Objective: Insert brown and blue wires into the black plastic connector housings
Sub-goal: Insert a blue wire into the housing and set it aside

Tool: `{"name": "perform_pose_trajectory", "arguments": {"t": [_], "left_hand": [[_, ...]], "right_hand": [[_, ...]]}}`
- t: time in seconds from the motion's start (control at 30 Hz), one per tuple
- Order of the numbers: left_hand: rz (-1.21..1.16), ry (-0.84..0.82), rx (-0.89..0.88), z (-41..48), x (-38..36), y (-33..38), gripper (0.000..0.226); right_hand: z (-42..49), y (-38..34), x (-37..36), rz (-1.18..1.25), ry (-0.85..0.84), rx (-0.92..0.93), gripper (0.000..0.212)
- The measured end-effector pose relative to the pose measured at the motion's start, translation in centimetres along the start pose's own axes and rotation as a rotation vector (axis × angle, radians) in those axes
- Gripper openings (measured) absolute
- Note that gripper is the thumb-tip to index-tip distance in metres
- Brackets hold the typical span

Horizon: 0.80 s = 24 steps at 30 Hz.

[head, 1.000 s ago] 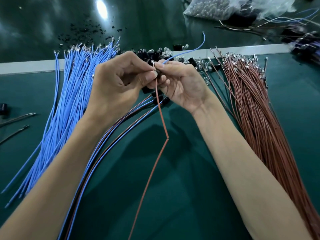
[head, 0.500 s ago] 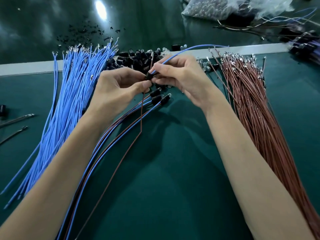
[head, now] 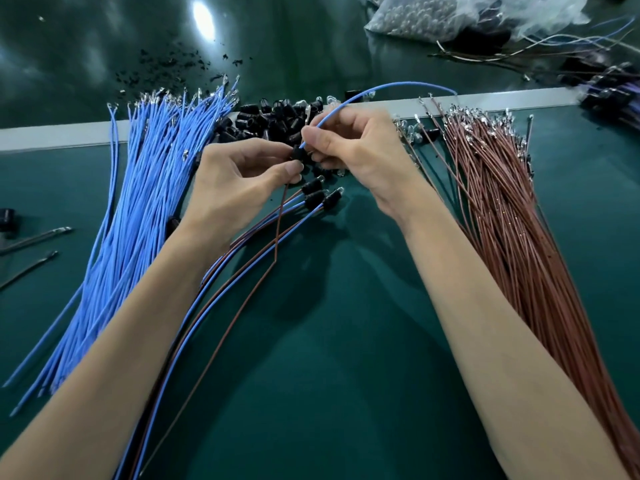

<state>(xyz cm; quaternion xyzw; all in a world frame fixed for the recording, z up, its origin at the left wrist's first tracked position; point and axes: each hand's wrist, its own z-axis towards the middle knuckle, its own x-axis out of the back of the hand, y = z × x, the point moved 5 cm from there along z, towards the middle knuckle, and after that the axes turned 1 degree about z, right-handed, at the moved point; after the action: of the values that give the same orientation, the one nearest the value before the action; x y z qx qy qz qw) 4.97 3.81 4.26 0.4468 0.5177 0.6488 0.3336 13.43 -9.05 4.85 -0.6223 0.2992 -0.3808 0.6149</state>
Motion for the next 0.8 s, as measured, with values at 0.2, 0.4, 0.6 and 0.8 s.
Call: {"name": "perform_pose_trajectory", "arguments": {"t": [0.2, 0.4, 0.6, 0.8], "left_hand": [[0.077, 0.015, -0.041, -0.1, -0.2, -0.2, 0.021], [0.173, -0.005, -0.049, -0.1, -0.3, -0.8, 0.016], [0.02, -0.043, 0.069, 0.0, -0.6, -2.2, 0.008], [-0.039, -0.049, 0.08, -0.1, -0.9, -2.7, 0.006]], "right_hand": [[0.2, 0.4, 0.0, -0.11, -0.01, 0.013, 0.018], [0.0, 1.8, -0.4, -0.104, 0.022, -0.015, 0.02], [0.1, 2.8, -0.1, 0.09, 0.014, -0.104, 0.013], [-0.3, 3.0, -0.5, -0.002, 0.017, -0.055, 0.015]]}}
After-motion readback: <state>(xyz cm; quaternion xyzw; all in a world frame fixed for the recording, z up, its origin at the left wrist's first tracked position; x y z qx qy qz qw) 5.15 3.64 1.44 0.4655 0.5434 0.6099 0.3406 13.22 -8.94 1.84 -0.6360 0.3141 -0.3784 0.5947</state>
